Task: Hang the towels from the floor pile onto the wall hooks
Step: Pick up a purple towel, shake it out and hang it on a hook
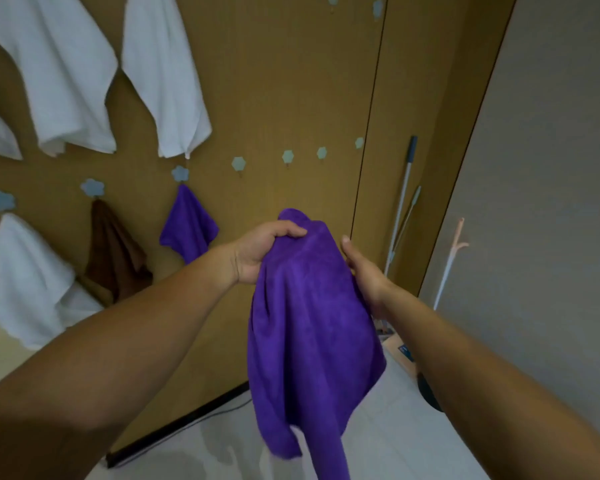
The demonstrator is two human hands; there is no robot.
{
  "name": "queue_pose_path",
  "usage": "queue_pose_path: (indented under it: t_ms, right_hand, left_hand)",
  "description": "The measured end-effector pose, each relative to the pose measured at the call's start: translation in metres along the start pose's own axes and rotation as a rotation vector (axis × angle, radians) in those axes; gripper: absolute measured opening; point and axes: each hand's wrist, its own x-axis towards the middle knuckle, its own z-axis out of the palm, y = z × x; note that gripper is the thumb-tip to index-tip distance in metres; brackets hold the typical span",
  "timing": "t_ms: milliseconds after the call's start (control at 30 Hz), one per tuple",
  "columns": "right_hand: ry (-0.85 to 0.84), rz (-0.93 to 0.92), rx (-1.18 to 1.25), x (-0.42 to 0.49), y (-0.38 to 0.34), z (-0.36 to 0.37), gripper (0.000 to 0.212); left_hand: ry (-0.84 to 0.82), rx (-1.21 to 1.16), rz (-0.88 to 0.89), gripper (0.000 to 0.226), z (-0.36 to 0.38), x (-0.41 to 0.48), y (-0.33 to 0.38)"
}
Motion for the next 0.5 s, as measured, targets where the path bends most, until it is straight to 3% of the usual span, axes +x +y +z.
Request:
queue_pose_path:
  t_ms: [100,167,300,433,500]
  right_hand:
    - [-0.124,0.224,-0.006,0.002,0.015,-0.003,0.075]
    - [-0.166,0.299,-0.014,0.001,0.021,0.003,0.070]
    - [-0.013,0.044,0.225,0.009,0.007,0.033,0.027]
    - [0.264,-0.175,0.453,0.012,-0.030,0.043,0.017]
    - [0.398,-0.245,0.471,0.012,-0.044,0.038,0.015]
  left_hand:
    - [0.014,-0.105,0.096,0.027,-0.020,-0.006,0.011]
    - [0.007,-0.139,0.136,0.027,-0.030,-0.010,0.019]
    - [0.083,-0.062,0.102,0.024,-0.060,-0.013,0.029]
    - [0.428,0.152,0.018,0.018,-0.109,-0.027,0.040]
    - [0.602,0.205,0.047,0.032,-0.139,-0.038,0.043]
